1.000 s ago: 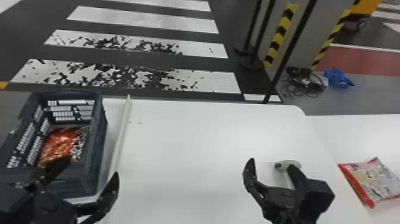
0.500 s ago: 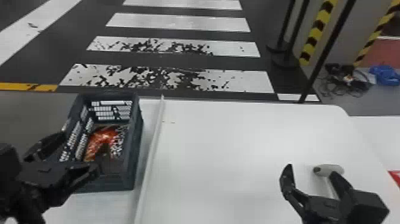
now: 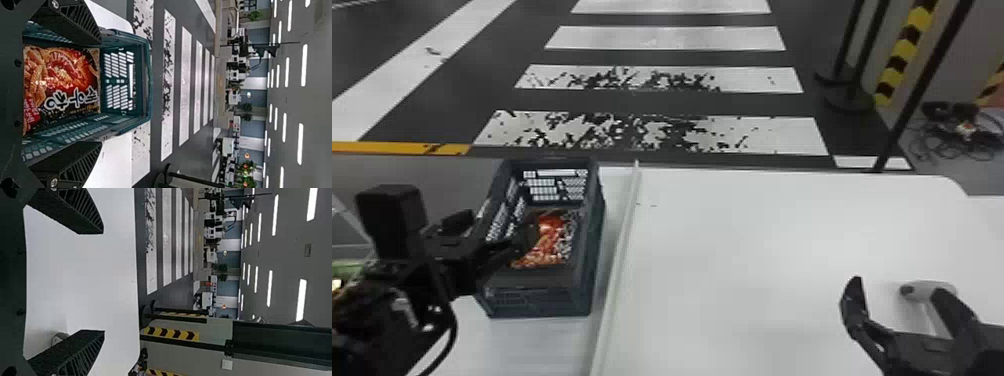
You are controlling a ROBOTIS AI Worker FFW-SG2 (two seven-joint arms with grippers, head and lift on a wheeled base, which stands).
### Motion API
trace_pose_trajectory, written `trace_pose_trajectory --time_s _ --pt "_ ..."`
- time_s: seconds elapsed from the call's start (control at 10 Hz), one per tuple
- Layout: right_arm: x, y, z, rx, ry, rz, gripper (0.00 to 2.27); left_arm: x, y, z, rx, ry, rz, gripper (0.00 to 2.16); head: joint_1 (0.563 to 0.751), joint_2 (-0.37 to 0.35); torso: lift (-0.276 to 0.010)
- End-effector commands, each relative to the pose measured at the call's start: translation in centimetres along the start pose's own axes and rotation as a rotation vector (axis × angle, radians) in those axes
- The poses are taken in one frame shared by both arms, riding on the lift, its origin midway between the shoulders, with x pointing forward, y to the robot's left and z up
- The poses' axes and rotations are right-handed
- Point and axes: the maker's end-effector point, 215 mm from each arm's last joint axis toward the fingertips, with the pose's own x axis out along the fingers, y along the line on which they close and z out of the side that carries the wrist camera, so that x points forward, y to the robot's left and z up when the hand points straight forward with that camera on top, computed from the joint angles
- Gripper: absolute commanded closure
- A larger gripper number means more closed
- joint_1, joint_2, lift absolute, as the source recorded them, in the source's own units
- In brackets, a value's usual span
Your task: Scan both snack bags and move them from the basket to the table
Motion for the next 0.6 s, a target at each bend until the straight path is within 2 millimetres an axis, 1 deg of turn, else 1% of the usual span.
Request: trace_pose_trajectory --time_s 0.0,0.1,0.3,0.5 --pt "0.1 -0.1 0.0 -0.007 0.001 0.003 0.01 1.9 1.2 -1.0 -0.014 0.073 0.04 0.09 0.695 0.066 -0.098" --pt "0.0 -0.2 -0.3 -0.009 0.007 0.003 0.01 3.4 1.5 -1.3 -0.031 0.103 0.045 0.09 0.695 0.073 -0.098" --pt "0.0 -0.1 -0.3 -0.01 0.009 0.005 0.01 6.2 0.6 -1.1 -0.062 0.127 0.03 0.09 0.695 0.079 -0.098" --pt "0.1 -0.5 -0.4 -0.016 0.01 0.008 0.01 8.3 0.2 -1.3 -0.061 0.174 0.031 0.11 0.695 0.067 -0.098"
